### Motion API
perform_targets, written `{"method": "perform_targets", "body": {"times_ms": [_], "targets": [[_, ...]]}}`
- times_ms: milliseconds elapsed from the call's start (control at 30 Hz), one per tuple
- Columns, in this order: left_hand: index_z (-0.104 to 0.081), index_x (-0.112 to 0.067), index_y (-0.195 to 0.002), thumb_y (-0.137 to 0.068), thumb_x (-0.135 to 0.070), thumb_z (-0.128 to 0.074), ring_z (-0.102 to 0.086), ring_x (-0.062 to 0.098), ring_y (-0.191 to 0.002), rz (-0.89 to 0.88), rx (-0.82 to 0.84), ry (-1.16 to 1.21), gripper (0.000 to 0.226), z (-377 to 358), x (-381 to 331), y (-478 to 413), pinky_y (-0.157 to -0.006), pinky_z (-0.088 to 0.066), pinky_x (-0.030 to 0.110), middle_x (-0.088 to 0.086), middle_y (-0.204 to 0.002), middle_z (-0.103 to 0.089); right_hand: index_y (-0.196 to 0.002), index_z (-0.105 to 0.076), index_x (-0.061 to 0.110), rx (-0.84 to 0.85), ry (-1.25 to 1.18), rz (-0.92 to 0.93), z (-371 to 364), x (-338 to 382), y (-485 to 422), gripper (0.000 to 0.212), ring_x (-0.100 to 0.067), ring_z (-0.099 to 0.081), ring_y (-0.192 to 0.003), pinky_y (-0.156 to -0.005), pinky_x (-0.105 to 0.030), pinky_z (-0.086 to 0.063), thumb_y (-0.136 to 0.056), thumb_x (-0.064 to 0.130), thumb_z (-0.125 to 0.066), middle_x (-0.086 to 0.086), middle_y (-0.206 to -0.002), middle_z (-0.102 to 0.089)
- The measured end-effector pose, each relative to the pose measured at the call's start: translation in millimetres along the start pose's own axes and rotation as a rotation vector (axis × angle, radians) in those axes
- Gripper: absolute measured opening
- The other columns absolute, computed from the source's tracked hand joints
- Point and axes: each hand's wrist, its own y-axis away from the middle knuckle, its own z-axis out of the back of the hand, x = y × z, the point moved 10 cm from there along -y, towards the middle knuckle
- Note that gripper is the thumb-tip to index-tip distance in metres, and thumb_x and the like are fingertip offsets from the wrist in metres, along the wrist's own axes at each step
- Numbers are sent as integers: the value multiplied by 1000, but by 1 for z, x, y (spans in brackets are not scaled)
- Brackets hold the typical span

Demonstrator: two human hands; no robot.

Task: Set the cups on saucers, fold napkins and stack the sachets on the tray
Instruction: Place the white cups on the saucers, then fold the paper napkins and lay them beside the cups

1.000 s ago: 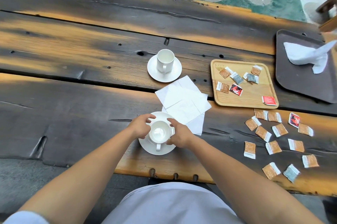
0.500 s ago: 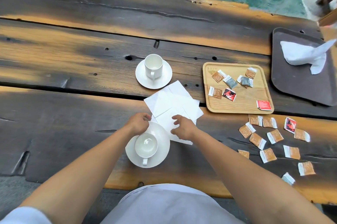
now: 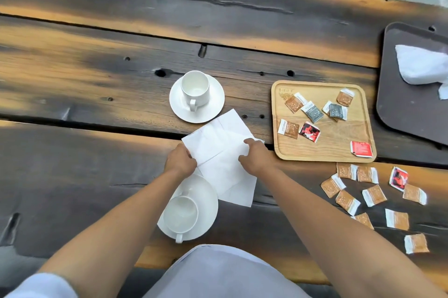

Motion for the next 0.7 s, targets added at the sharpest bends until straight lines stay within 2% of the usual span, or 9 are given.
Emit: {"method": "perform_targets", "body": {"times_ms": [67,133,233,300,367,500,600,700], "targets": [[-57,-8,-103,-84,-15,-63,-60,28,-104,64,-39,71,21,1,6,-6,-77,-47,31,6,-97,-64,-148,-32,17,-19,53,-45,0,-7,-6,63,-36,-33,-133,-109,-40,-33,-89,20,-55,-10,-154,-27],[-55,-5,-107,-84,-21,-68,-62,31,-103,125,-26,147,31,-4,8,-12,-78,-50,32,9,-100,-66,-148,-30,19,-12,77,-77,-3,-12,-11,64,-37,-29,-131,-109,-40,-30,-89,20,-54,-9,-155,-21],[-56,-2,-104,-79,-21,-73,-67,34,-94,162,-1,279,36,-14,0,-20,-80,-58,42,16,-99,-69,-142,-33,16,-49,31,-81,-3,-15,-18,59,-37,-34,-126,-104,-39,-32,-87,15,-54,-11,-149,-28],[-53,-8,-99,-76,-21,-75,-67,33,-95,155,-16,312,35,-17,-7,-23,-83,-57,44,15,-101,-68,-144,-30,14,-88,-20,-78,1,-15,-21,63,-36,-39,-126,-103,-39,-34,-86,12,-55,-12,-145,-34],[-49,-14,-105,-73,-21,-78,-65,31,-100,158,-30,354,45,-20,-11,-27,-88,-55,43,10,-104,-66,-146,-28,12,-112,-100,-87,4,-18,-23,68,-33,-41,-129,-105,-39,-36,-86,12,-58,-12,-144,-40],[-50,-13,-113,-67,-10,-83,-66,25,-102,193,15,606,56,-31,-16,-33,-96,-52,43,3,-98,-69,-127,-46,11,-175,-240,-130,15,-26,-26,46,-34,-54,-118,-98,-41,-44,-84,13,-60,-11,-125,-61],[-55,-12,-113,-67,-4,-83,-68,19,-90,175,39,752,55,-32,-25,-33,-90,-55,38,5,-102,-71,-118,-54,11,-197,-247,-136,21,-31,-27,36,-33,-57,-111,-95,-44,-47,-85,22,-63,-10,-116,-65],[-55,-5,-117,-69,1,-82,-69,21,-91,182,50,944,55,-30,-33,-31,-88,-56,37,12,-106,-71,-96,-61,16,-215,-361,-139,27,-36,-28,16,-26,-60,-95,-82,-35,-48,-84,25,-65,-2,-96,-67]]}}
